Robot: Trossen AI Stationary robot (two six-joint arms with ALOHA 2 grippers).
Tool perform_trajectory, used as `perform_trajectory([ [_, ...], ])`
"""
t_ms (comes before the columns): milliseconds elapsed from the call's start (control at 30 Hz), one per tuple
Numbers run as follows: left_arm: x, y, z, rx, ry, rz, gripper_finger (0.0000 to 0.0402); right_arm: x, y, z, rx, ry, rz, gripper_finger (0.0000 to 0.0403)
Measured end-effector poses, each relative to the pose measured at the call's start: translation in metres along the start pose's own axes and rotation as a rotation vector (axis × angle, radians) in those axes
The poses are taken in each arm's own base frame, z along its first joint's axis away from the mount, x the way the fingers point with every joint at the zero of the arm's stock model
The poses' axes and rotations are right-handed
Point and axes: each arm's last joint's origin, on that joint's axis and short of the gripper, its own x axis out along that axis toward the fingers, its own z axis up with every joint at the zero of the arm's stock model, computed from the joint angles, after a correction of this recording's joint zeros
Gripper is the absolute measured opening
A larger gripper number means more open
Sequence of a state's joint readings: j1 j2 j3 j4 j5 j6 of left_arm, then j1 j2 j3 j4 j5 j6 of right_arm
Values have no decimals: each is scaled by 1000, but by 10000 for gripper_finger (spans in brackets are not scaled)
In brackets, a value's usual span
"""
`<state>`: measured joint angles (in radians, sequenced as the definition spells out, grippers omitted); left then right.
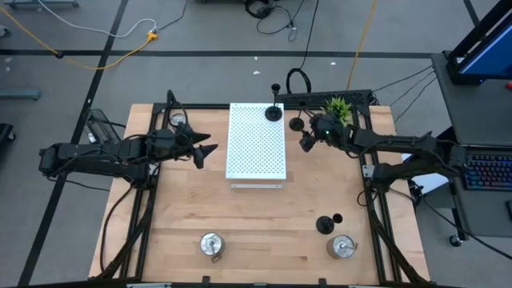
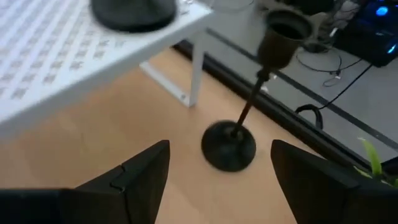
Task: Pick & Place candle stick holders
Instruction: Put the top black candle holder on the shelf aligned with the other black candle holder
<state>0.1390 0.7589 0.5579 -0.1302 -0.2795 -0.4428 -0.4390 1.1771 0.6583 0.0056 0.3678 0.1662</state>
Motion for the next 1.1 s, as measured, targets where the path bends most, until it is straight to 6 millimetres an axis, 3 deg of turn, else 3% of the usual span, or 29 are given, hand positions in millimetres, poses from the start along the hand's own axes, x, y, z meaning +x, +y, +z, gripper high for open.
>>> perform_trajectory([
  [200,0,0,0,-9,0,-1,285,7,-11,-13,119,-71,-25,275],
  [400,0,0,0,-15,0,-1,285,15,-11,-11,181,-114,-18,275],
  [867,0,0,0,-30,0,-2,285,56,-3,-15,210,-112,-33,275],
  [1100,0,0,0,-31,1,-4,285,75,-10,-11,232,-89,-82,275],
])
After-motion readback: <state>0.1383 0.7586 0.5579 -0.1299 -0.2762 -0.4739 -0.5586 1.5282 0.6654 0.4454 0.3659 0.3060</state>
